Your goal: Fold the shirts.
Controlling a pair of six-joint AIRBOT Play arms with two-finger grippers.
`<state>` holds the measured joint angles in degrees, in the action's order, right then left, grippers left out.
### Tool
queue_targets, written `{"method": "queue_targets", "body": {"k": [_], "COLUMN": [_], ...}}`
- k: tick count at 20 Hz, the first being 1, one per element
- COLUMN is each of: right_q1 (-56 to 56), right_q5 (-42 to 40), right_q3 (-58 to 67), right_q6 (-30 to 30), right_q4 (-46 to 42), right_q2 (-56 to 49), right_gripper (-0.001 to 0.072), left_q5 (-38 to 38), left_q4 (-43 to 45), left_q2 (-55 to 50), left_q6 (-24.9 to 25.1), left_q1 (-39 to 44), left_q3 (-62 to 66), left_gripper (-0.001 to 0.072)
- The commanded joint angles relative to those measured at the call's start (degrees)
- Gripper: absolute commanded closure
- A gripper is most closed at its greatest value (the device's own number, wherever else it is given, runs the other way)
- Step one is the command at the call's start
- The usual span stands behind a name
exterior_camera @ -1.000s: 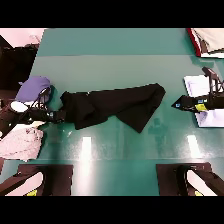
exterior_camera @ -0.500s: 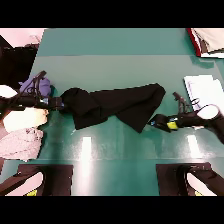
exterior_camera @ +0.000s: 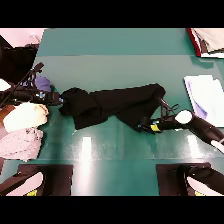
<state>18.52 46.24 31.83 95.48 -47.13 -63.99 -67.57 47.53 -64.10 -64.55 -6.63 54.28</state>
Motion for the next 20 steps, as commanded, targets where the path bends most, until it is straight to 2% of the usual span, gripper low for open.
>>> {"method": "queue_targets", "body": {"k": [1,2,3,4,8,13,18,20], "right_q1": [2.40,2.40,2.40,2.34,-3.32,-20.87,-38.47,-44.72], "right_q5": [-0.20,0.52,1.62,2.47,4.13,6.75,17.73,22.47], "right_q3": [4.02,4.76,5.40,5.81,10.49,29.11,50.75,58.14], "right_q6": [0.48,0.15,-1.86,-4.09,-5.84,-8.68,-12.48,-12.68], "right_q4": [-1.07,-1.07,-1.05,-1.03,-1.14,-1.09,-1.05,-1.05], "right_q2": [-5.75,-6.64,-7.10,-6.91,1.07,14.34,19.76,21.00], "right_gripper": [0.0284,0.0393,0.0577,0.0691,0.0693,0.0694,0.0694,0.0694], "left_q5": [-1.07,-1.46,-1.88,-1.99,-2.86,-4.24,-8.00,-6.25], "left_q4": [0.02,0.02,0.02,0.02,0.02,0.04,0.04,0.04], "left_q2": [0.07,0.07,0.07,0.07,0.07,0.09,0.13,2.51], "left_q6": [0.07,0.07,0.07,0.07,-0.81,-4.55,-7.58,-9.01], "left_q1": [-0.07,-0.07,-0.07,-0.07,-0.07,-0.07,-0.07,-0.07], "left_q3": [0.22,0.22,0.24,0.37,9.46,36.44,65.11,70.66], "left_gripper": [0.0682,0.0681,0.0682,0.0682,0.0682,0.0682,0.0681,0.0682]}}
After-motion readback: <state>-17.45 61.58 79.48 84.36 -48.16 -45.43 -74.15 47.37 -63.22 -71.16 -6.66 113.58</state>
